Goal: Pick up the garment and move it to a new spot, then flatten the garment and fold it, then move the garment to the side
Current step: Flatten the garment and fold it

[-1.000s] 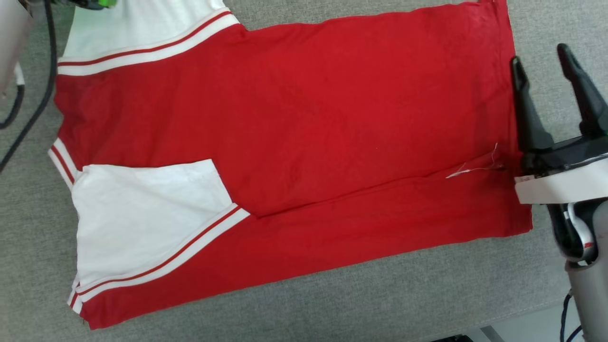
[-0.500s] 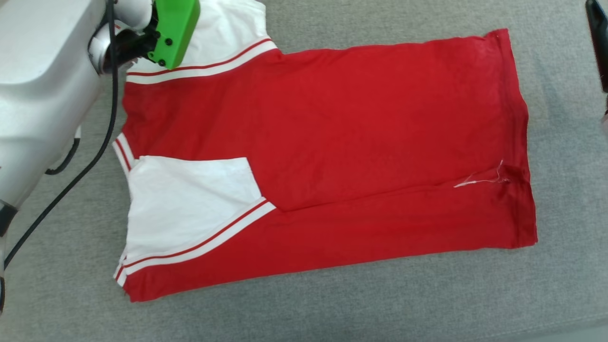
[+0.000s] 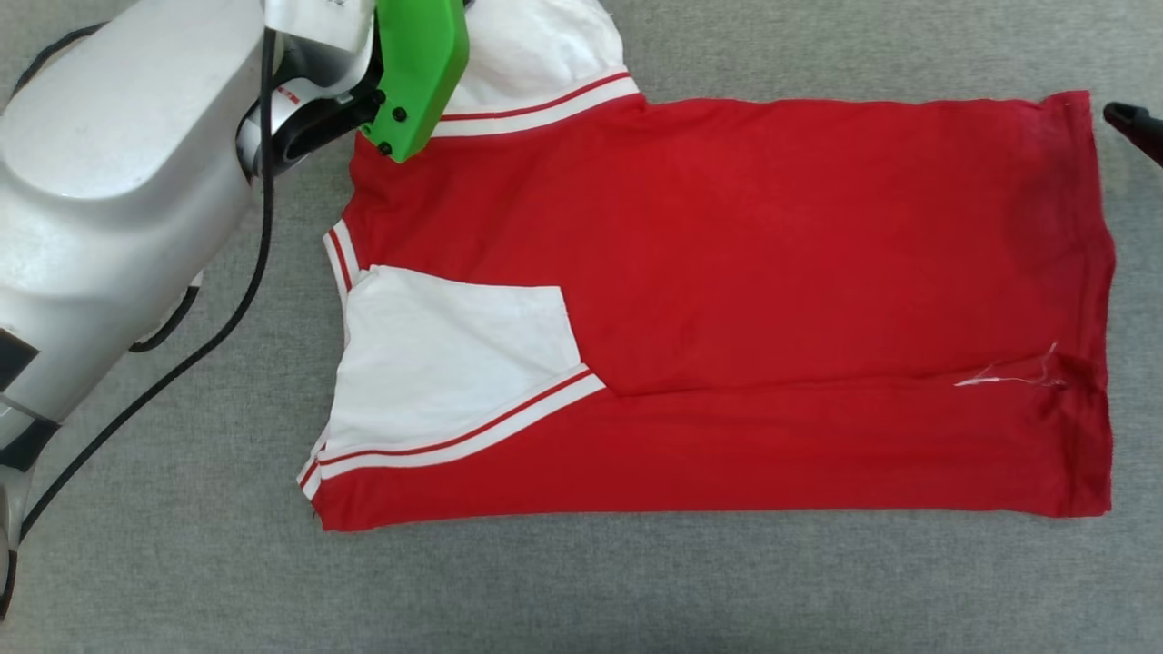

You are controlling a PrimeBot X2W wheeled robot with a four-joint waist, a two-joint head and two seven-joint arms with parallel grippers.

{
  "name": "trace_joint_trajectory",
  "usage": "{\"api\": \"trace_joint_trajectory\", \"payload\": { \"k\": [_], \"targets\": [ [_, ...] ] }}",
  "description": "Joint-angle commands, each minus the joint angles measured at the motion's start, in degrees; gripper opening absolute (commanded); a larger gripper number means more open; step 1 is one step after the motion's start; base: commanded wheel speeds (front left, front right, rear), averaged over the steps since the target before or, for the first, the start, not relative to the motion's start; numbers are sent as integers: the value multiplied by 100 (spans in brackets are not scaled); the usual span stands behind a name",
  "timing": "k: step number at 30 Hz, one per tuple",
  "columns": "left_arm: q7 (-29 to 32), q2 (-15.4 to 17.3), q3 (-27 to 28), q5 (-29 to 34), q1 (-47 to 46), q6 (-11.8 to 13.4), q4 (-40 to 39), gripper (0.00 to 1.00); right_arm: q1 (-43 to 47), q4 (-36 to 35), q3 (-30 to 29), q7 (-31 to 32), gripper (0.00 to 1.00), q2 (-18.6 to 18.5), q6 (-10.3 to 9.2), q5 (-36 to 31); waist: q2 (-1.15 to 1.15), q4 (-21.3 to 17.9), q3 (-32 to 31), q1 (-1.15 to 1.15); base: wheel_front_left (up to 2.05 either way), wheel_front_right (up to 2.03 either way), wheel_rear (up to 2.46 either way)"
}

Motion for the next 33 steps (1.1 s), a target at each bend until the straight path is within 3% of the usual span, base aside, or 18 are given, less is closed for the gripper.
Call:
{"api": "trace_joint_trajectory", "payload": {
  "k": [1,11,16,17,26,33],
  "targets": [
    [-69,-22,-12,118,54,-7,-46,0,-133,111,74,81,100,29,-4,38,20,124,141,0,0,0,0],
    [-295,-66,12,230,-10,46,-235,0,-216,981,471,-86,100,415,-4,55,20,313,453,0,0,0,0],
    [-351,-57,16,210,24,47,-188,0,-45,1258,609,-182,100,561,-4,374,20,307,479,0,0,0,0],
    [-360,-47,14,203,37,46,-172,0,-54,1230,681,-265,1,528,-4,354,20,292,470,0,0,0,0],
    [-645,4,-17,153,329,36,60,0,-227,1195,782,-1392,0,372,-4,291,20,168,-79,0,0,0,0],
    [-925,100,-63,26,881,70,56,0,231,993,1013,-2236,0,215,-4,323,20,149,-769,0,0,0,0]
  ]
}}
